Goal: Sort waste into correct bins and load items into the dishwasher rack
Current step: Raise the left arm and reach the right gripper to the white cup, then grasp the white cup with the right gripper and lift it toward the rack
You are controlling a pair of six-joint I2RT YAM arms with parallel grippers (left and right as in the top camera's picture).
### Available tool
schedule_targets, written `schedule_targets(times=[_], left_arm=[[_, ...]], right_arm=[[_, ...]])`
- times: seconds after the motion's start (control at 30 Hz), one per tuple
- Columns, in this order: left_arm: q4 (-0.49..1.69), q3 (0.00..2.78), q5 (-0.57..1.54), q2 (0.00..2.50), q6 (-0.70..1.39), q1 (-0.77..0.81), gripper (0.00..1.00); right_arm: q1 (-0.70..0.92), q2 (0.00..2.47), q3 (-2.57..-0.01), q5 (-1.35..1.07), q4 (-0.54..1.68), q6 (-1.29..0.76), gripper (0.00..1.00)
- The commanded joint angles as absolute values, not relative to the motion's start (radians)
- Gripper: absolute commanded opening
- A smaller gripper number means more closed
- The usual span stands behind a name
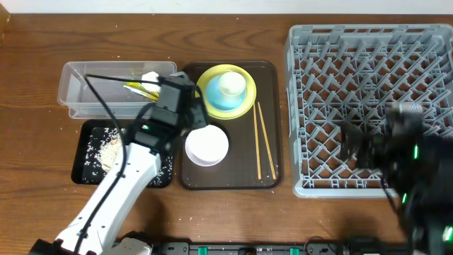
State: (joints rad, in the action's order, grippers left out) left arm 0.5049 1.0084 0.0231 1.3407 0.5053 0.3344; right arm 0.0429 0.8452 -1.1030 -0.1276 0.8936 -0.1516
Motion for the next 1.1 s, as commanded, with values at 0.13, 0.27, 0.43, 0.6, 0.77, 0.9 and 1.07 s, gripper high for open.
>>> schedule_targets(times=[0.13, 0.27, 0.43, 0.6, 0.77, 0.9, 1.07], left_arm=[[0.655, 1.021, 0.014, 1.320, 0.490, 0.188, 0.63], [0.744, 1.021, 0.014, 1.292, 0.483, 0.092, 0.63], [0.770, 1.021, 0.014, 1.246, 0.445, 0.015, 0.63], [0.798, 1.020, 0.014, 1.235, 0.445, -0.004, 0.72], [0.834, 1.019, 0.014, 1.242, 0.445, -0.004, 0.83], [0.833, 1.019, 0.015, 1.242, 0.456, -0.004, 0.86], [0.833, 1.019, 0.014, 1.242, 0.466, -0.004, 0.88]], right_arm=[[0.059, 1.214, -1.361, -0.614, 0.967, -0.160, 0.99], [0.091, 1.336, -1.360, -0.668, 0.888, -0.208, 0.52], [0.286, 1.459, -1.360, -0.419, 0.769, -0.213, 0.01], [0.493, 1.577, -1.360, -0.130, 0.652, -0.166, 0.06], [0.611, 1.679, -1.360, -0.015, 0.525, -0.036, 0.17], [0.668, 1.753, -1.360, 0.010, 0.377, 0.066, 0.29], [0.683, 1.833, -1.360, 0.052, 0.219, 0.065, 0.37]])
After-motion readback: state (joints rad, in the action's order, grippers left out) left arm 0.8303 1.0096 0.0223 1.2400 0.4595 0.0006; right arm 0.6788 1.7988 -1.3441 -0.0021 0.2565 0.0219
